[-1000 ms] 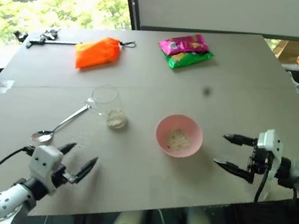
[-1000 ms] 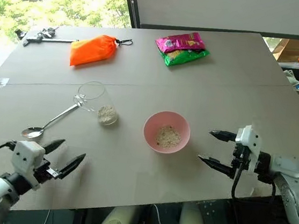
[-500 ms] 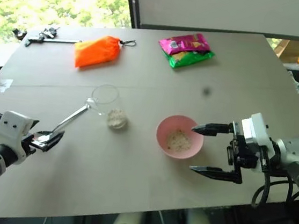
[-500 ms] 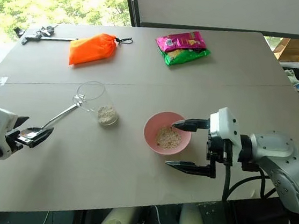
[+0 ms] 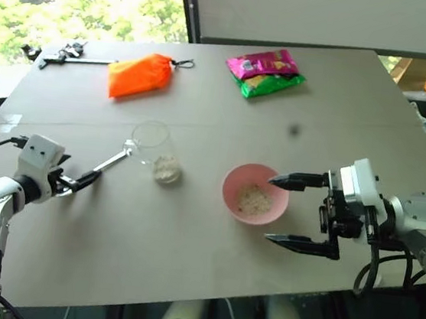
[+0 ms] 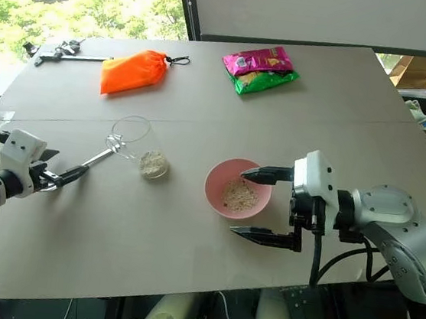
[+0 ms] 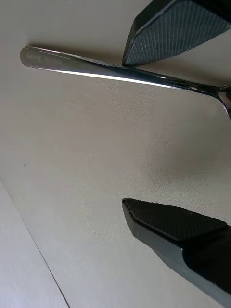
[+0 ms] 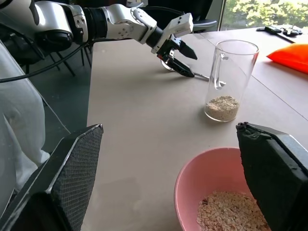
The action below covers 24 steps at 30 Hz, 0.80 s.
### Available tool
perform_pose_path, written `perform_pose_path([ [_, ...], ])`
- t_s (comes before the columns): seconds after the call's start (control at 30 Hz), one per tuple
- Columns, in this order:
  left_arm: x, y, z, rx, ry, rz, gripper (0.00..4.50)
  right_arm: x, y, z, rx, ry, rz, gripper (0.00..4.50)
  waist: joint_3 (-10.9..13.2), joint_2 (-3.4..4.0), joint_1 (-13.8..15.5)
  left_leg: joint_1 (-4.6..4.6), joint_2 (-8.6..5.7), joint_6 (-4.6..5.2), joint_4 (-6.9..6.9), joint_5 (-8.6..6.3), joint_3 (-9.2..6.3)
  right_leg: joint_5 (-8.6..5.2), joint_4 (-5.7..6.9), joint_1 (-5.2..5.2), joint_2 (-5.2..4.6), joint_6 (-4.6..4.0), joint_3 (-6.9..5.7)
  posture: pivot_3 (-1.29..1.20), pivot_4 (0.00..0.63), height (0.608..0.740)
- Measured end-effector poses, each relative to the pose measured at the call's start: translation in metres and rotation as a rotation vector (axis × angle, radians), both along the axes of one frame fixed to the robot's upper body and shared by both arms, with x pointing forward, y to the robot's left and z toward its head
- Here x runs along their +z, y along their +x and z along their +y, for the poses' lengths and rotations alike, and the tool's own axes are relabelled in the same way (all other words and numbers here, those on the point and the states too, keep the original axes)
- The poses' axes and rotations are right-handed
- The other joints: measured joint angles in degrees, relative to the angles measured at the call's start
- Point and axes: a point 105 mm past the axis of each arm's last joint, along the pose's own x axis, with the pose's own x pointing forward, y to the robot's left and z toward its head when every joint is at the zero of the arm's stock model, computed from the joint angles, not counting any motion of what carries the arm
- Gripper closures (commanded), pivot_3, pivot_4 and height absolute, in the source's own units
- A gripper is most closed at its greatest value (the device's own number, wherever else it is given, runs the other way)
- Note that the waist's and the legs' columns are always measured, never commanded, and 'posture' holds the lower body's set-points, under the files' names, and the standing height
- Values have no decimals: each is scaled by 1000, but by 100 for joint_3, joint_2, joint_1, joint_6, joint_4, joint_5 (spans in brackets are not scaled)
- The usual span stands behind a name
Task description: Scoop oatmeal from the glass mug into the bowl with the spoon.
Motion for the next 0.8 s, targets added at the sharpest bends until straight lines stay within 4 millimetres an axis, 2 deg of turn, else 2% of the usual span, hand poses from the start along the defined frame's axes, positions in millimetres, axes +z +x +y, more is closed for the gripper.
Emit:
perform_pose_path([
  [0.13, -2, -6, 1, -67, -12, 80, 2467, -2, 1, 0, -13, 0, 3, 0, -1, 2, -73, 1, 1, 0, -3, 0, 6, 0, 0, 0, 1, 0, 10, 0, 150, 740],
  [0.27, -7, -15, 0, -110, -34, 151, 4324, -4, 2, 0, -32, 6, 6, 0, -18, 30, -175, 9, 4, 2, -15, -1, 18, 0, 2, -3, 4, 0, 26, 0, 150, 740],
  [0.6, -20, -48, 11, -33, -60, 177, 4418, -4, 2, 0, -34, 9, 0, 0, -43, 70, -332, 44, 14, 6, -60, -3, 77, 0, 0, -11, 8, 1, 92, 0, 150, 740],
  [0.67, -25, -55, 9, 9, -84, 113, 4418, -4, 1, 0, -33, 9, -2, 0, -47, 75, -334, 64, 20, 6, -87, -3, 94, 0, -4, -9, 7, 1, 105, 0, 150, 740],
  [0.8, -31, -67, -10, 88, -168, -145, 4418, -5, 3, -1, -38, 9, -4, 0, -46, 60, -244, 62, 30, 5, -88, -3, 103, 0, -9, -10, 4, 1, 92, 0, 150, 740],
])
